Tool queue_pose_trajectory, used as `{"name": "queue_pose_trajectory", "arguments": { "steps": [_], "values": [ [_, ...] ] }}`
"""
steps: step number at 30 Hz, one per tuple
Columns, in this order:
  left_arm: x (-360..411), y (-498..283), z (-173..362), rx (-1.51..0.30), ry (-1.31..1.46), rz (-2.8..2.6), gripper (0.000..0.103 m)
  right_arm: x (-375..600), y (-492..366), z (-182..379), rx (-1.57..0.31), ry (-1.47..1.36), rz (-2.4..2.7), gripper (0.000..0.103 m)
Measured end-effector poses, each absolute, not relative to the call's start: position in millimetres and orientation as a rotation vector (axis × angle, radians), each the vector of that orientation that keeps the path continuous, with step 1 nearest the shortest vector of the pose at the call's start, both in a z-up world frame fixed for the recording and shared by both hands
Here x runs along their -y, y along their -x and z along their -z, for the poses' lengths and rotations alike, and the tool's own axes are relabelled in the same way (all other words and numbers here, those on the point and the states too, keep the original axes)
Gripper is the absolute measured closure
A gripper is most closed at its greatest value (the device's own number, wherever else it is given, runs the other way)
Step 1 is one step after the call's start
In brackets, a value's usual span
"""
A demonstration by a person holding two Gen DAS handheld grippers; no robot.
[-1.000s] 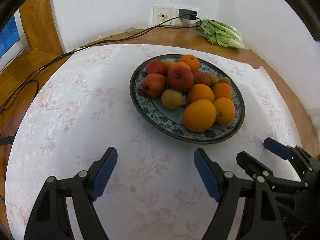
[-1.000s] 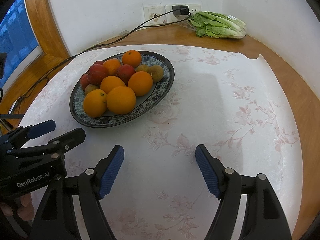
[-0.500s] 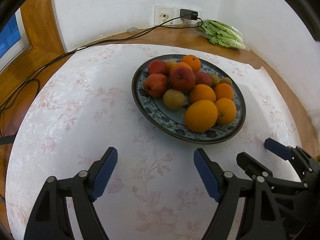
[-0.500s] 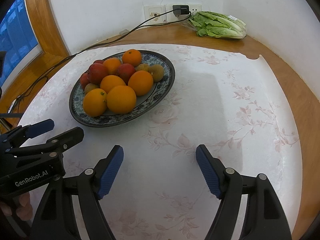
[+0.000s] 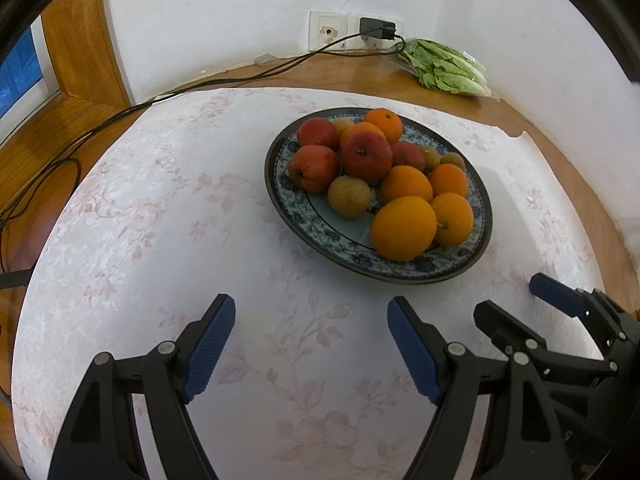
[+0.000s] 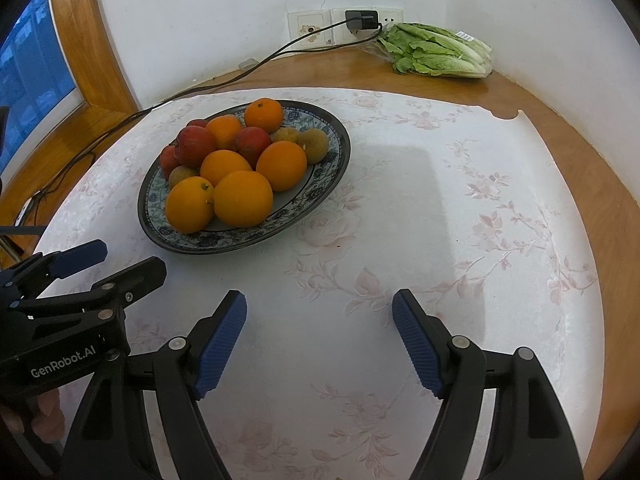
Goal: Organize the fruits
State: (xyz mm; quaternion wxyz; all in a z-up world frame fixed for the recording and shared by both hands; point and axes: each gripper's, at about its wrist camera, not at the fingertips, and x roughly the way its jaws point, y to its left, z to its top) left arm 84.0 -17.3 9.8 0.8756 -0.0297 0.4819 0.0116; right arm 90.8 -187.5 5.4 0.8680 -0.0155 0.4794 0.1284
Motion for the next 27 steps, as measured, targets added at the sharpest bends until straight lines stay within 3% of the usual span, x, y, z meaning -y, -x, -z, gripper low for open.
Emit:
{"name": "queue_pose_trajectory", "arguments": {
  "steps": [27],
  "values": [
    [16.5,-83.7,-8.8,-1.017,0.058,-0.031,0.021,186.2,-90.4,-5.6,-0.995,0.044,-0.267,0.026]
  ]
}}
